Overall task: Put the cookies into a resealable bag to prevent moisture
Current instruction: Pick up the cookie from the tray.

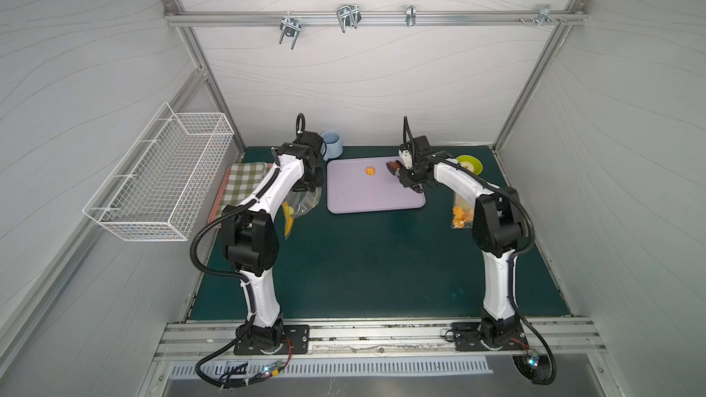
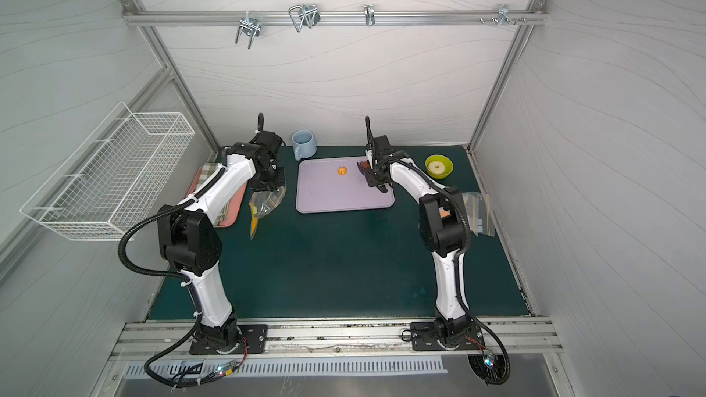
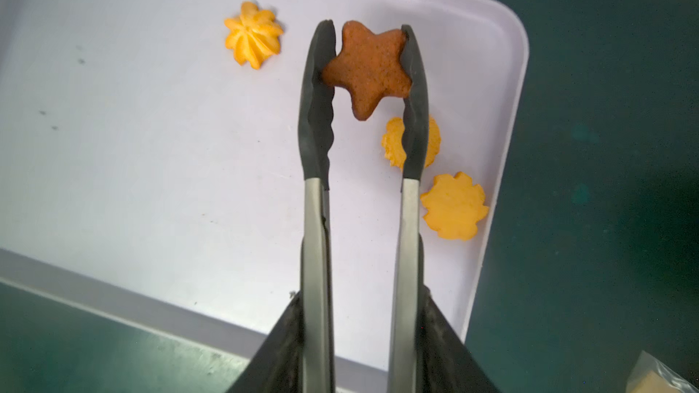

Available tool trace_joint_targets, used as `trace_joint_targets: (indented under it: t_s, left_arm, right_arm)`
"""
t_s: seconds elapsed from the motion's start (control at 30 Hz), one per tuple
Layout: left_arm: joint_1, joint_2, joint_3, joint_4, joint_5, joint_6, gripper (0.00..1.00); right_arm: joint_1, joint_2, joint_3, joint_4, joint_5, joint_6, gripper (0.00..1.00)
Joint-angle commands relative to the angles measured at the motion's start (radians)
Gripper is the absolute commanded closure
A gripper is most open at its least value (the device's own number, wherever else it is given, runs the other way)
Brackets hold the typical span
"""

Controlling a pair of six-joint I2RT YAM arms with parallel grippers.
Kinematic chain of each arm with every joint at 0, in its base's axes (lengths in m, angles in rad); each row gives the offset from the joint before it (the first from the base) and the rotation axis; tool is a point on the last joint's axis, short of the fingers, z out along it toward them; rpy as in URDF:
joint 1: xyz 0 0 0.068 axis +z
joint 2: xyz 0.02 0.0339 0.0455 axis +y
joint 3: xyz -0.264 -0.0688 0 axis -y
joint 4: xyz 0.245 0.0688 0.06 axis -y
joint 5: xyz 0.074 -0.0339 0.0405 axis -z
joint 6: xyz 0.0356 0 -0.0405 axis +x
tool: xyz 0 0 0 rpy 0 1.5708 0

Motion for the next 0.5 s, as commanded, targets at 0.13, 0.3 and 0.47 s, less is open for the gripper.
trace_joint_targets:
  t_s: [0.13, 0.3, 0.47]
  left_arm:
    - [0.005, -0.035, -0.02, 0.053, 0.077, 0.013, 1.0]
    - [0.005, -0.042, -0.033, 0.076, 0.112, 0.017, 1.0]
    - [0.004, -0.04, -0.039, 0.089, 0.161, 0.023, 1.0]
  right_arm:
    - [-0.004, -0.233, -0.208, 0.132, -0.039, 0.078, 0.54]
    - [0.02, -0.407, -0.364, 0.18, -0.119, 0.143, 0.55]
    - [0.101, -0.513, -0.445, 0.173, -0.17, 0.126, 0.57]
